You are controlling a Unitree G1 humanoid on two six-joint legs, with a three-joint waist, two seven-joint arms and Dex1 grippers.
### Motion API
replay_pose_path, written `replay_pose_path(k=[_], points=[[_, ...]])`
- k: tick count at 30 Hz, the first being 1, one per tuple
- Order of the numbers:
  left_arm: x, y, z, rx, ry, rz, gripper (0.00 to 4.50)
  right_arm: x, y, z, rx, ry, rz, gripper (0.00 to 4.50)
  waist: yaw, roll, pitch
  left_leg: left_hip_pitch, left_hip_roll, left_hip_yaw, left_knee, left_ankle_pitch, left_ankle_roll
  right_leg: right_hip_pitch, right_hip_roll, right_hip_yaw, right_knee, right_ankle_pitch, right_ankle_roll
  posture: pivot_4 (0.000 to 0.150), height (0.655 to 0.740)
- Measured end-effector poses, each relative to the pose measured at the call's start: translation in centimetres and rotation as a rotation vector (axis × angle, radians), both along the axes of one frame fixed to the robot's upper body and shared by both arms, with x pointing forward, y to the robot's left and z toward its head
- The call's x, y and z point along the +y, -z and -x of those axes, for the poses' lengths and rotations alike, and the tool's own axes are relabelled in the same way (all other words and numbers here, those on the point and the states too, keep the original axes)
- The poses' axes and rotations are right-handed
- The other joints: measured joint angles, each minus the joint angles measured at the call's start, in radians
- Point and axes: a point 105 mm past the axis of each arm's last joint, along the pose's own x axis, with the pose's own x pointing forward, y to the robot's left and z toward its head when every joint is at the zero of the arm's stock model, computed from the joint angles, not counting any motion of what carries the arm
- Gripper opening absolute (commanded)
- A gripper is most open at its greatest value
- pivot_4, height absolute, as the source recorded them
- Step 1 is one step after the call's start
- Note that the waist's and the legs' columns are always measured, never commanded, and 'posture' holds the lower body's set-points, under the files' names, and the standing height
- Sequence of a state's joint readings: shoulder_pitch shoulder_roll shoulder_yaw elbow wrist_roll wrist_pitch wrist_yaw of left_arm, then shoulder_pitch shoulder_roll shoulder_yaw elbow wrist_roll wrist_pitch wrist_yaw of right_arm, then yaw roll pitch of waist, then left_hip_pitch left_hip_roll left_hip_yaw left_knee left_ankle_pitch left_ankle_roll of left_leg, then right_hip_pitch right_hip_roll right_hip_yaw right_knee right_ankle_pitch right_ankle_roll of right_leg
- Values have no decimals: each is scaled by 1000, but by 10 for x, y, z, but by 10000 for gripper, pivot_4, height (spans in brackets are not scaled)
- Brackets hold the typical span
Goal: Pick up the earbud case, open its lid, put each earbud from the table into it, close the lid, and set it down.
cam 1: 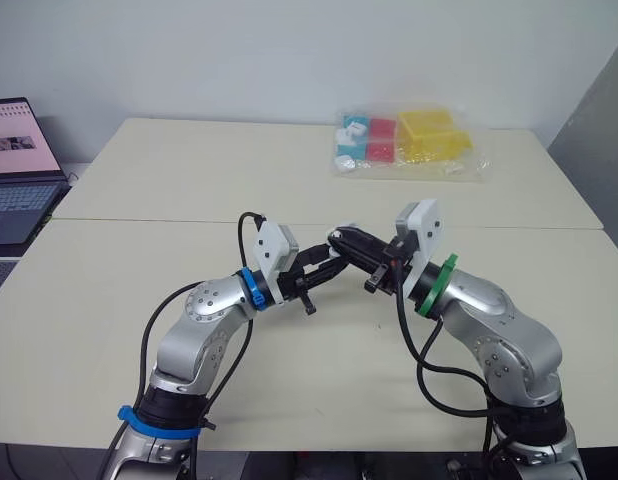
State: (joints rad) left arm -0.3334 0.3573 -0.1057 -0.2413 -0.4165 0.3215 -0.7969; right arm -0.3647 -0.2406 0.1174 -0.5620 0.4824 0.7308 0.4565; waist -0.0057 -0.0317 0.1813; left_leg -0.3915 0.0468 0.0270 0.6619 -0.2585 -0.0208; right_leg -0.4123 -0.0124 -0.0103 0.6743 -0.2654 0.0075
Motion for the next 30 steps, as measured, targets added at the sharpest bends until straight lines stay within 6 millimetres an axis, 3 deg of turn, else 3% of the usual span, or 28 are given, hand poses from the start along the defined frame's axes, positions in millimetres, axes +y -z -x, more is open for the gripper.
replay_pose_path(k=[12,21,25,30], points=[[1,1,-1,15,-7,3,8003,2,4,-1,-12,12,-4,3887,0,0,0,-1,0,0,0,0,0,0,0,0,0,0,0,1500,7400],[2,1,-3,20,-26,6,8003,8,4,7,-31,-24,-2,35136,0,0,0,-3,0,0,0,0,0,-2,0,0,0,0,0,1500,7400],[2,0,-4,17,-25,6,8003,8,2,9,-40,-27,5,35557,0,0,0,-3,0,0,0,0,0,-3,0,0,0,0,0,1500,7400],[1,0,-3,17,-20,8,8003,-6,-2,7,-58,11,41,35557,1,0,0,-4,0,0,0,0,0,-3,0,0,0,0,0,1500,7400]])
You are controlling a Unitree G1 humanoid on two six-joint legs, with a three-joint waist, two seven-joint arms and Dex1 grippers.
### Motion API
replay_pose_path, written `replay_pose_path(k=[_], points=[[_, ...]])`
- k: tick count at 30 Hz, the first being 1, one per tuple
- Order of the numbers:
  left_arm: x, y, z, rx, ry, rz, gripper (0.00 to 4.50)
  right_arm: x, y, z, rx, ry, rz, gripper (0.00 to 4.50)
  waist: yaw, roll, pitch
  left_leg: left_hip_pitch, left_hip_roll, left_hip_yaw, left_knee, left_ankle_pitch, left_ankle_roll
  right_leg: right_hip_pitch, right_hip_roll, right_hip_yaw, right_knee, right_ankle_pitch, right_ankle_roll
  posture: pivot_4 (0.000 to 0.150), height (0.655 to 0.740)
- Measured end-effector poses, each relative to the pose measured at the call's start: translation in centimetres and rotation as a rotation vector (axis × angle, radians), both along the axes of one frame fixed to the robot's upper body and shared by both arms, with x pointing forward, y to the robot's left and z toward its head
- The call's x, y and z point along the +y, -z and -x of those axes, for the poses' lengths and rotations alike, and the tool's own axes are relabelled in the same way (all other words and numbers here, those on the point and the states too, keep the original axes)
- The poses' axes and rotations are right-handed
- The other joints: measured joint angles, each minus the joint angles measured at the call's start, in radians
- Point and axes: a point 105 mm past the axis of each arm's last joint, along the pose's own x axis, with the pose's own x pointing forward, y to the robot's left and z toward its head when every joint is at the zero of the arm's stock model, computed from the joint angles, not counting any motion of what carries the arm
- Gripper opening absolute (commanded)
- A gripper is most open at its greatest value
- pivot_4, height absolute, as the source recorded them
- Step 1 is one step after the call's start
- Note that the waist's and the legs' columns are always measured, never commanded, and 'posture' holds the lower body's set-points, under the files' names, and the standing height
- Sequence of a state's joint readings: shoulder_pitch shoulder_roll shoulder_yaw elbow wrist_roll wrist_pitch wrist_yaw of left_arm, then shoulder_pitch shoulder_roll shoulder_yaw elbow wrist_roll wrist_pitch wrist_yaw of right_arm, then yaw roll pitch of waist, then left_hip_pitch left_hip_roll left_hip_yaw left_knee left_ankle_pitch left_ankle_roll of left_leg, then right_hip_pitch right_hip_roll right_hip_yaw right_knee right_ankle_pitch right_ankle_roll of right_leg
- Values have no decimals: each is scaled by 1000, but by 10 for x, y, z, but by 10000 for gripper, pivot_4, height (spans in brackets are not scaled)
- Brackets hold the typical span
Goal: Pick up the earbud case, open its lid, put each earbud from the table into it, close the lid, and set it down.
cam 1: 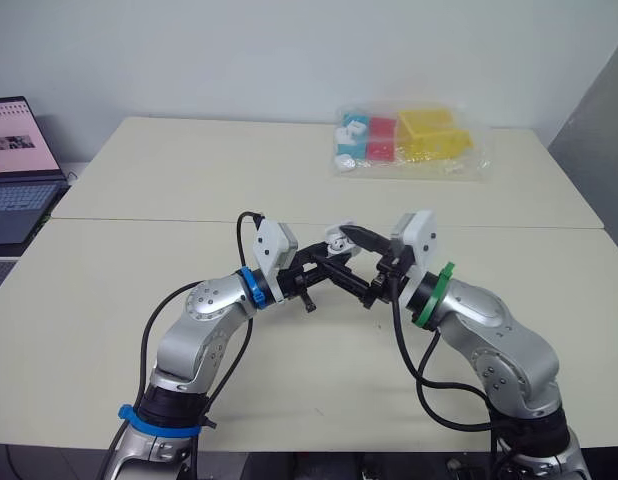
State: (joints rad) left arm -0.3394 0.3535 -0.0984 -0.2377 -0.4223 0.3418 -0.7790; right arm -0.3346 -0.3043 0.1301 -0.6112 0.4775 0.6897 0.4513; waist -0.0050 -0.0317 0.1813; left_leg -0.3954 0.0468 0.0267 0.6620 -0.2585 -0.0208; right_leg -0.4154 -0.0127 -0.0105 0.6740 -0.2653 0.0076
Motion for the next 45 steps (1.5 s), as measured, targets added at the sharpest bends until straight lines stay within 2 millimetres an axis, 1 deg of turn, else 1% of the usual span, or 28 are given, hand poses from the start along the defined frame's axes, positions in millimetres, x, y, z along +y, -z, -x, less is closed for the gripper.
replay_pose_path(k=[3,7,9,10,12,14,15,16,19,20,22,24,26,28,31,34,36,38,40,45], points=[[0,0,0,0,1,1,8003,-8,-5,3,-3,3,16,35557,0,0,0,0,0,0,0,0,0,0,0,0,0,0,0,1500,7400],[-1,0,1,-1,11,-1,8003,-14,-19,11,-18,-26,30,35557,0,0,0,-1,0,0,0,0,0,-2,0,0,1,0,0,1500,7400],[-1,1,2,-1,26,-10,8003,-23,-29,11,-30,-19,55,35557,1,0,0,-2,0,0,1,0,0,-3,0,0,1,0,0,1500,7400],[-2,1,4,-5,45,-19,8003,-31,-37,9,-37,-16,73,33826,1,0,0,-3,0,1,1,0,0,-4,0,1,1,0,0,1500,7400],[-5,2,7,-13,80,-31,8003,-43,-52,3,-60,0,103,29442,1,0,0,-3,-1,2,1,0,0,-4,0,1,1,0,0,1500,7400],[-9,0,9,-28,115,-37,8003,-52,-61,-3,-64,10,146,22216,1,0,0,-3,-2,1,0,0,0,-4,1,0,0,0,0,1500,7400],[-10,-1,10,-32,125,-39,8003,-54,-61,-5,-56,7,164,18407,1,0,0,-4,-2,1,0,0,0,-4,2,1,0,0,0,1500,7400],[-11,0,11,-37,141,-45,8003,-57,-58,-11,-24,1,193,13507,1,0,0,-4,-1,1,0,0,0,-4,3,1,-1,0,0,1500,7400],[-16,1,15,-59,184,-64,8003,-63,-50,-27,55,-2,221,3127,0,0,0,-4,0,2,0,0,0,-5,4,2,-1,0,0,1500,7400],[-17,2,16,-66,194,-69,8003,-64,-46,-32,76,-2,232,437,0,0,0,-4,0,2,0,0,0,-5,4,2,-1,0,0,1500,7400],[-20,3,19,-81,214,-81,8003,-65,-31,-39,131,-36,288,0,0,0,0,-4,0,2,0,0,1,-5,4,1,-1,0,0,1500,7400],[-21,5,20,-81,229,-91,8003,-63,-18,-41,182,-84,324,0,1,0,0,-5,0,2,0,0,0,-5,4,2,-1,0,0,1500,7400],[-22,7,21,-84,244,-98,8003,-60,-12,-39,216,-153,350,0,1,0,0,-5,0,2,0,0,1,-6,4,2,-1,0,0,1500,7400],[-22,7,21,-89,247,-102,8003,-56,-11,-34,228,-225,366,0,1,0,0,-5,0,1,0,0,1,-6,4,1,-1,0,0,1500,7400],[-22,6,22,-100,258,-106,8003,-52,-18,-28,226,-295,362,0,1,0,0,-5,0,1,0,0,1,-6,4,1,-1,0,0,1500,7400],[-22,7,22,-103,262,-110,8003,-51,-18,-24,247,-326,350,0,2,0,0,-5,0,1,0,0,1,-6,4,1,-1,0,0,1500,7400],[-22,7,22,-105,261,-112,8003,-49,-18,-19,263,-359,342,0,2,0,0,-5,0,1,0,0,1,-6,4,1,0,1,-1,1500,7400],[-21,9,22,-101,260,-123,8003,-47,-16,-9,270,-399,335,0,3,0,0,-5,0,1,0,0,1,-6,4,1,0,1,0,1500,7400],[-21,10,22,-103,261,-133,8003,-46,-14,-4,277,-414,338,0,3,0,0,-5,0,1,0,0,0,-5,4,1,0,1,0,1500,7400],[-20,11,22,-99,266,-139,8003,-49,-12,-1,277,-407,362,0,3,0,0,-5,0,1,1,0,0,-5,4,1,0,1,0,1500,7400]])
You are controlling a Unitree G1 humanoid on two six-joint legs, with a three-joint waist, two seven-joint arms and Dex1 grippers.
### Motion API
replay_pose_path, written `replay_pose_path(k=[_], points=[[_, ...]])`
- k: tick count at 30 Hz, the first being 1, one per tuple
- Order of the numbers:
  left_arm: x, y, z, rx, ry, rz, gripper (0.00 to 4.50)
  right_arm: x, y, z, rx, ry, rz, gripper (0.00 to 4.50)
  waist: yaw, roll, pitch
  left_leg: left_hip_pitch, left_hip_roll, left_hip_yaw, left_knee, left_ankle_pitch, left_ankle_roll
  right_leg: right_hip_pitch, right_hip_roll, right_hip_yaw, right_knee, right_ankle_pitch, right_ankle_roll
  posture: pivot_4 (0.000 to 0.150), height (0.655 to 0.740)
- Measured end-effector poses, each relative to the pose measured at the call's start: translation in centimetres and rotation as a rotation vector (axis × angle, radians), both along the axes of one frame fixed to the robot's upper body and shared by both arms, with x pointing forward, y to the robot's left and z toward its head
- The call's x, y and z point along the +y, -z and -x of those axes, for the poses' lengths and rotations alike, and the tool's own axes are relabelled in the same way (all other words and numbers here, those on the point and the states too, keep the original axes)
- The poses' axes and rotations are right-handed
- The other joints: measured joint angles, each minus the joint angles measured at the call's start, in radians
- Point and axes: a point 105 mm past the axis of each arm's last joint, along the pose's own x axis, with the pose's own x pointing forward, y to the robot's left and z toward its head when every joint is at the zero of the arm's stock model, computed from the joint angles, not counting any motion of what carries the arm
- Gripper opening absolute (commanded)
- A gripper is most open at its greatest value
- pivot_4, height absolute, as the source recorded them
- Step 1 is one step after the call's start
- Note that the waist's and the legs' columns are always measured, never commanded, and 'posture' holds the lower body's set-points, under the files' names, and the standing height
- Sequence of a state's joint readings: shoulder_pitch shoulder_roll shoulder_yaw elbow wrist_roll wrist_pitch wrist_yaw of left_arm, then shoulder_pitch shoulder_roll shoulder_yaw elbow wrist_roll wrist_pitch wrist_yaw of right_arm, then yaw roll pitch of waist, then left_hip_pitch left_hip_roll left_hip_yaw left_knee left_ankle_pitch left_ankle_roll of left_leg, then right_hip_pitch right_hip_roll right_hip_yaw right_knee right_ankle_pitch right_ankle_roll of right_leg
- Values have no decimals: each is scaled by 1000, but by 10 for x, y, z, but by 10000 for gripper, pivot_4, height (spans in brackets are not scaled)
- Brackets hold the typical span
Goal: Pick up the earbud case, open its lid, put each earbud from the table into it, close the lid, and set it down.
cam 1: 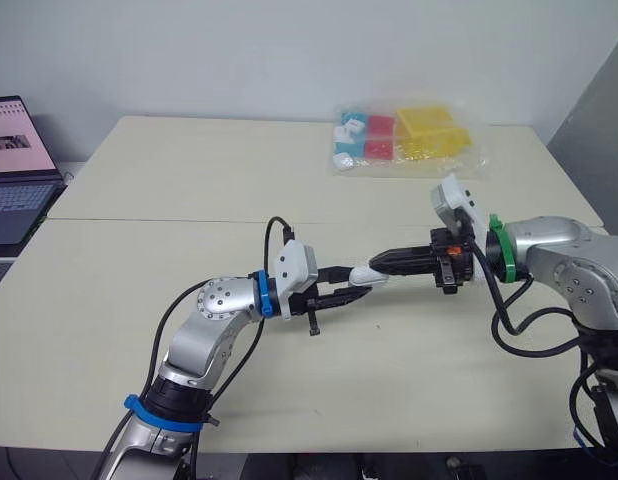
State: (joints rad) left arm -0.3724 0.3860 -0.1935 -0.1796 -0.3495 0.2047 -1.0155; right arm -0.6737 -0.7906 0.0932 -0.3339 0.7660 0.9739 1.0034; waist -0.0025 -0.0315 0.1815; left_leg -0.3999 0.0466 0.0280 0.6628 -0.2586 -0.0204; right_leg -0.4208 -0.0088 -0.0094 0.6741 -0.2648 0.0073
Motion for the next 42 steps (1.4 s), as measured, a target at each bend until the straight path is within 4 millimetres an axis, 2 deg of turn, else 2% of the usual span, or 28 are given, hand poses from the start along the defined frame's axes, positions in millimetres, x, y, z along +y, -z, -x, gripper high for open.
replay_pose_path(k=[6,11,19,22,25,28,31,35,37,42], points=[[-1,8,-2,21,-2,-24,8003,-5,12,4,6,17,49,0,0,0,0,0,0,0,0,0,0,0,0,0,0,0,0,1500,7400],[-1,6,-2,3,-4,-18,8003,-5,16,8,6,5,54,0,0,0,0,0,0,0,0,0,0,0,0,0,0,0,0,1500,7400],[-5,6,-5,31,-21,-5,8003,-6,12,16,13,2,41,0,0,0,0,0,0,0,0,0,0,0,0,0,0,0,0,1500,7400],[-9,22,-10,200,-48,-41,8003,-23,21,18,-59,92,115,0,6,0,0,0,-1,-1,0,0,0,1,0,-1,-1,0,0,1500,7400],[-12,37,-14,412,-76,-59,8003,-30,30,16,-148,147,159,0,2,0,0,0,-1,0,1,0,0,1,0,0,0,0,1,1500,7400],[-16,39,-13,673,-58,-80,8003,-32,36,15,-267,187,192,0,0,0,0,0,-1,-1,2,0,0,0,1,-1,2,0,1,1500,7400],[-13,40,-15,782,-67,-91,8003,-35,43,17,-315,199,212,0,-6,0,0,2,0,-1,1,0,0,1,2,0,3,0,1,1500,7400],[-3,64,-24,909,-152,-130,8003,-37,62,29,-343,196,256,0,-4,0,0,2,0,-2,1,0,0,0,2,0,4,0,1,1500,7400],[0,69,-26,931,-169,-137,8003,-37,66,31,-341,195,265,0,-5,0,0,2,0,-1,2,0,0,1,1,0,4,0,1,1500,7400],[2,69,-27,938,-173,-163,24004,-37,63,33,-360,193,265,0,-5,0,0,3,0,-1,2,0,0,1,1,0,5,0,1,1500,7400]])
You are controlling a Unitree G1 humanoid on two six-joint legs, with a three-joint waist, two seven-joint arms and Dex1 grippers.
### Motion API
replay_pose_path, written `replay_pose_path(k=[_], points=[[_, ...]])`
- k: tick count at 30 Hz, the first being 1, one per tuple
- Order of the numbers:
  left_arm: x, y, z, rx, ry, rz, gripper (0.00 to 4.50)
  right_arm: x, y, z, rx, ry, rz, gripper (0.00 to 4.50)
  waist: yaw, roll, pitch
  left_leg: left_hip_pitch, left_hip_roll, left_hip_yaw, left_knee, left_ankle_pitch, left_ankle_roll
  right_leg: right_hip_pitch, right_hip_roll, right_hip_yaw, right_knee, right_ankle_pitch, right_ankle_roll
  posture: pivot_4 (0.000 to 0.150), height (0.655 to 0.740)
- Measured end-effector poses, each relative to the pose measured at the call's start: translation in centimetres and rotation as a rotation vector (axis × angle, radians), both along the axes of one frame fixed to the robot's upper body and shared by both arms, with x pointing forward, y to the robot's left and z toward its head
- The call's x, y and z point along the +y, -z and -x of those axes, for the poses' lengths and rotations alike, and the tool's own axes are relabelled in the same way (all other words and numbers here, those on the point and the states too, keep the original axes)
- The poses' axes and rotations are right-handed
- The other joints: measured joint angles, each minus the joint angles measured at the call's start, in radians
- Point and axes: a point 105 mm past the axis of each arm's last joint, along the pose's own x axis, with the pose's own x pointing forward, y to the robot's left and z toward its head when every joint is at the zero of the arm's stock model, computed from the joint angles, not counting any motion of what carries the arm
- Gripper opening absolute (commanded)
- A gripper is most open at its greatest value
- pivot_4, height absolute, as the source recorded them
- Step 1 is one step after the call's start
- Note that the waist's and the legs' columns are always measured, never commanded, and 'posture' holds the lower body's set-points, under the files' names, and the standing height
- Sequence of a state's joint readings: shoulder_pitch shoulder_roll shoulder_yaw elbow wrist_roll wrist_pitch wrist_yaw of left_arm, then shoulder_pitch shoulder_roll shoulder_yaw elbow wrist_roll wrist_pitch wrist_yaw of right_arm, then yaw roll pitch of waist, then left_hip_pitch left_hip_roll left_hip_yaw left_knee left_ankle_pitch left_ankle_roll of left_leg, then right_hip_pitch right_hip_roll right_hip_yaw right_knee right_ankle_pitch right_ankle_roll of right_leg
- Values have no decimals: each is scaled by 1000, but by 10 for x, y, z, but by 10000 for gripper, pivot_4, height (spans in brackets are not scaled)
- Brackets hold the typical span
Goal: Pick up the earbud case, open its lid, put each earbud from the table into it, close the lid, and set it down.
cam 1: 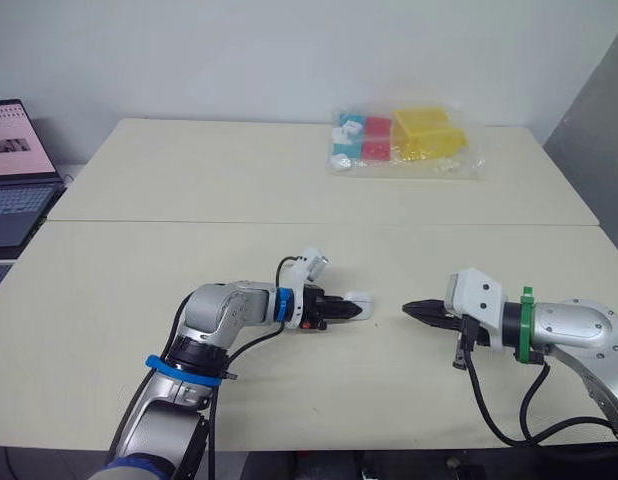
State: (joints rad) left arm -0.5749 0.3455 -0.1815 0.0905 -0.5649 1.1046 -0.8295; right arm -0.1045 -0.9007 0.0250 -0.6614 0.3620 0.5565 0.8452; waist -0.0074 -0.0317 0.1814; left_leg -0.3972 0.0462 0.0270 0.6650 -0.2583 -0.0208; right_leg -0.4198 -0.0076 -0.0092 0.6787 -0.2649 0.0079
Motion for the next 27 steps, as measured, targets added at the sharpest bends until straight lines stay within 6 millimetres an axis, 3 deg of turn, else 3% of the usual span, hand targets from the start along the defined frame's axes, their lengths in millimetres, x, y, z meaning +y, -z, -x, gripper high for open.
replay_pose_path(k=[3,7,10,13,17,23,27], points=[[9,-1,3,-29,35,-26,33298,0,0,2,-1,-7,10,0,-1,0,0,0,1,0,-1,0,0,0,1,0,0,0,0,1500,7400],[39,-4,10,-207,115,-152,44711,-6,3,3,29,19,76,0,-11,0,0,3,1,1,-2,0,0,0,1,2,1,0,-1,1500,7400],[61,-2,14,-354,154,-249,44711,-6,-2,1,16,3,81,0,-16,0,0,5,2,1,-2,0,0,1,1,2,1,0,-4,1500,7400],[75,-1,18,-439,180,-299,45000,-7,-7,-4,-6,-3,85,5634,-15,0,0,5,1,1,-2,0,0,1,0,1,1,0,-4,1500,7400],[89,-9,22,-532,164,-289,45000,-10,-9,-3,5,-48,112,19548,-14,0,0,1,1,2,-2,0,0,0,0,1,0,0,-4,1500,7400],[115,-41,44,-662,172,-278,45000,-25,-25,2,4,-127,157,39452,-12,1,0,-1,2,2,-3,0,0,-2,-2,1,-3,0,-4,1500,7400],[113,-54,57,-737,173,-284,45000,-46,-33,7,11,-137,210,39452,-2,1,0,0,2,2,-2,0,0,0,-7,0,-3,0,-3,1500,7400]])
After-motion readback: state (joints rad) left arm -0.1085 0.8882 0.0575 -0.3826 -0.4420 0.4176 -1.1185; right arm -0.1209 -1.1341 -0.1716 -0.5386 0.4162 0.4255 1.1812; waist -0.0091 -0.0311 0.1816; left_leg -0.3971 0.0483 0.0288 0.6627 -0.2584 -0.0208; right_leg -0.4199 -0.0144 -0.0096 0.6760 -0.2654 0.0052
